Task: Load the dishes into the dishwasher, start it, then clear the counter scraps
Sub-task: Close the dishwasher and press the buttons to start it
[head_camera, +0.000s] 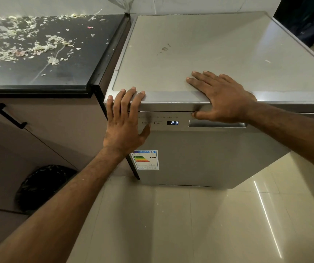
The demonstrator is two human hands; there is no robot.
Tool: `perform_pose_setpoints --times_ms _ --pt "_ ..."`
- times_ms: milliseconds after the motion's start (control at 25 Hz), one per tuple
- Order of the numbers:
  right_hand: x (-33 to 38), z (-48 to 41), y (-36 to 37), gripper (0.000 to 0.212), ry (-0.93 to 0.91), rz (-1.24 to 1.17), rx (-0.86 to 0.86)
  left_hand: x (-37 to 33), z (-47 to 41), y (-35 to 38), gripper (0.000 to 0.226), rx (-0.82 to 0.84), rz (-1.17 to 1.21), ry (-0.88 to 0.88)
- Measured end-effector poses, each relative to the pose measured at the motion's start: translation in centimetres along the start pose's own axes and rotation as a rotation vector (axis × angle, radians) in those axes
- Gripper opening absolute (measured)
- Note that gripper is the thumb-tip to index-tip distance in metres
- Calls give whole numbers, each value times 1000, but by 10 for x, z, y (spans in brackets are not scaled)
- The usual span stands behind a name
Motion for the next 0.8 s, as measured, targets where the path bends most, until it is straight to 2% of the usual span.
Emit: perform_pose_setpoints --times_ms 800 --pt "1 1 -2 99 1 9 6 -8 -1 -6 85 -3 8 -42"
Point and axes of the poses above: each hand's wrist, its own z-axis away from the middle knuckle, its own y-axis out of the palm, x = y × z, the point moved 2 cm from there along -z, towards the middle knuckle, and after that the axes turned 3 degrees about -x, right-handed, at the moved point
